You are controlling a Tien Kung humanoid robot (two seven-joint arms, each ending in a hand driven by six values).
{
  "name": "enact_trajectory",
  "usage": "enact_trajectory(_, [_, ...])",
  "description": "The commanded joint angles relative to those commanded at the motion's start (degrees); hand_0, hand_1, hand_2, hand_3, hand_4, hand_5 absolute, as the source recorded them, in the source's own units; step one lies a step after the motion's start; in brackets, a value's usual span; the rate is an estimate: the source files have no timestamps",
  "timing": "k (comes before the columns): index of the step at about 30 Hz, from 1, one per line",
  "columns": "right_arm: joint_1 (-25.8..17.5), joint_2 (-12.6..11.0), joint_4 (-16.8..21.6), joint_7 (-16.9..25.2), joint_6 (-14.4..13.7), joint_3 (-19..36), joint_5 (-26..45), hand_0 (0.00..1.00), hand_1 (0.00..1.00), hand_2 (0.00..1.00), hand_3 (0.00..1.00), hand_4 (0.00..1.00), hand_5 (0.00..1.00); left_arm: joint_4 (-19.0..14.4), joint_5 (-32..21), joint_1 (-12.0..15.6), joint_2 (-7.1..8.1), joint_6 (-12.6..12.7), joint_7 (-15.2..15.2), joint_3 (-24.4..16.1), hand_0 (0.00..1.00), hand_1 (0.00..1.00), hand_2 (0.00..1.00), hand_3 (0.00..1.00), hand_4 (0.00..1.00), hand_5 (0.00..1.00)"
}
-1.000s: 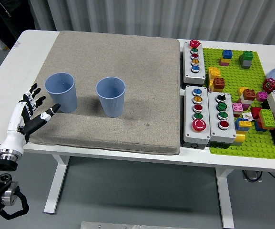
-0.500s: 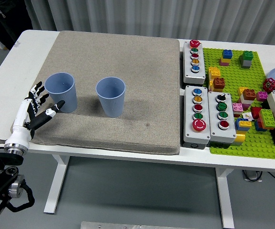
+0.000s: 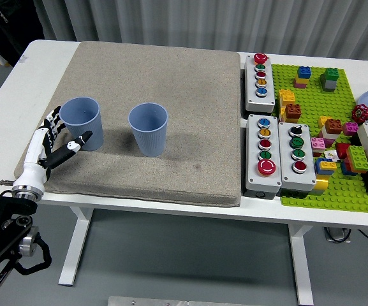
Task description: Pick cup pour cup place
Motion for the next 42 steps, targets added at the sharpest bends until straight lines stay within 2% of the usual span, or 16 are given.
enact_trajectory(23, [0.0,0.0,0.0,0.0,0.0,0.1,-0.4,0.700,0.628,0.560,0.563,0.002,0.031,2.3,0.8,-1.5,-0.95,0.5,0.3,0.9,0.990,0.936,0.998,0.976,0.984,0.424])
enact_trajectory(28, [-0.1,0.0,0.0,-0.1,0.1,0.2,-0.8,0.700,0.628,0.560,0.563,0.002,0.031,3.4,0.5,-2.5,-1.46,0.5,0.3,1.6,0.990,0.936,0.998,0.976,0.984,0.424])
enact_trajectory(42, [0.1,0.0,0.0,0.0,0.1,0.1,-0.6,0.700,0.628,0.560,0.563,0.002,0.030,4.6,0.5,-4.2,-1.68,0.6,0.6,2.7,0.989,0.934,0.998,0.972,0.977,0.429])
